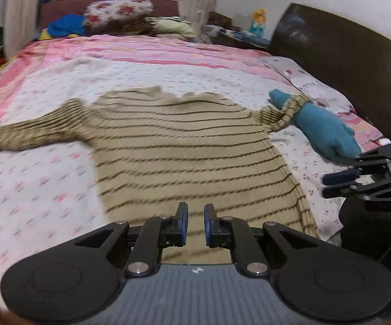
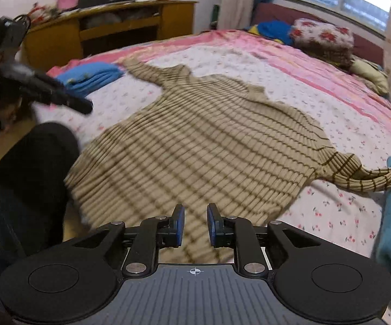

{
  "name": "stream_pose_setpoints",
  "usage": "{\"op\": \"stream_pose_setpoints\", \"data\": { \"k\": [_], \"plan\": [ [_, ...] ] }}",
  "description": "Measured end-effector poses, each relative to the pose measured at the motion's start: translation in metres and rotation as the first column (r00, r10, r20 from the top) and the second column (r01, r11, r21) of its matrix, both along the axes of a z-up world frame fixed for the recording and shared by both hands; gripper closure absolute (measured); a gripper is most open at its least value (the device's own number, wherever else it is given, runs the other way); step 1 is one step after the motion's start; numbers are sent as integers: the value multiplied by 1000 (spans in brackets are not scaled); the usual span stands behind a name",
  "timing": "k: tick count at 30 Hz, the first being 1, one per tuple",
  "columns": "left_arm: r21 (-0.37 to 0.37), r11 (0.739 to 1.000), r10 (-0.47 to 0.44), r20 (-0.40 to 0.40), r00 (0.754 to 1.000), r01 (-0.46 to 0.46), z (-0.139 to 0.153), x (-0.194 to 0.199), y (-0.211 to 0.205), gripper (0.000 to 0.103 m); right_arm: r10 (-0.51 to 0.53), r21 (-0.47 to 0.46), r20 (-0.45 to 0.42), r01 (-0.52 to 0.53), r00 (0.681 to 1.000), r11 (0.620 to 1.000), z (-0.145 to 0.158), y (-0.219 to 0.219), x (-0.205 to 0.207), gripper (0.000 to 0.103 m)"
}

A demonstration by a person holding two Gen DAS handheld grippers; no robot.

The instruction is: Fold small clothes

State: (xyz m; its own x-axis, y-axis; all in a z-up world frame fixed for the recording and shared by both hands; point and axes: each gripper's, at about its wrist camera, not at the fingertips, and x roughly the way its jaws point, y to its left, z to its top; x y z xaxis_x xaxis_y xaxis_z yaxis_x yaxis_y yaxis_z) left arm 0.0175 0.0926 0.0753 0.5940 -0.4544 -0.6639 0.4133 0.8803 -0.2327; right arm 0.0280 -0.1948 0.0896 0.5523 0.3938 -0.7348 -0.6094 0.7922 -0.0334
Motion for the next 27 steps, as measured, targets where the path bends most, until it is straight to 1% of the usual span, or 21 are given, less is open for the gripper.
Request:
{"op": "stream_pose_setpoints", "data": {
  "k": [3,4,8,11,15,18,19,20,21,22,25,27],
  "plan": [
    [-4,1000,-24,7,1000,25,-5,29,-22,85,-58,12,-7,58,998,998,-4,2,33,84],
    [-7,1000,-21,9,1000,21,-7,41,-27,85,-76,16,-6,76,997,997,-4,1,43,84],
    [-16,1000,10,14,1000,-10,-13,90,-39,85,-154,36,0,154,988,987,-4,-6,107,84],
    [-9,999,35,26,999,-35,-15,132,-44,85,-189,32,17,188,982,982,-5,-8,156,84],
    [11,999,51,45,998,-52,-15,187,-47,85,-204,23,30,203,978,979,-9,-3,227,84],
    [35,999,37,57,998,-39,-13,226,-49,85,-184,10,48,183,982,983,-14,4,275,84],
    [45,999,28,58,998,-31,-13,239,-51,84,-165,0,48,165,985,986,-16,7,290,81],
    [53,998,23,58,998,-26,-13,250,-52,84,-139,-18,32,139,990,990,-19,11,305,72],
    [60,998,17,56,998,-21,-14,260,-52,84,-118,-35,22,119,993,992,-23,15,317,69],
    [66,998,11,52,999,-15,-16,270,-53,83,-103,-50,18,103,995,993,-26,18,325,68],
    [79,997,3,41,999,-6,-23,291,-56,82,-21,-96,-30,18,999,995,-39,28,346,68],
    [81,997,-5,31,1000,2,-28,299,-58,80,25,-122,-72,-34,997,992,-49,35,355,64]
  ]
}}
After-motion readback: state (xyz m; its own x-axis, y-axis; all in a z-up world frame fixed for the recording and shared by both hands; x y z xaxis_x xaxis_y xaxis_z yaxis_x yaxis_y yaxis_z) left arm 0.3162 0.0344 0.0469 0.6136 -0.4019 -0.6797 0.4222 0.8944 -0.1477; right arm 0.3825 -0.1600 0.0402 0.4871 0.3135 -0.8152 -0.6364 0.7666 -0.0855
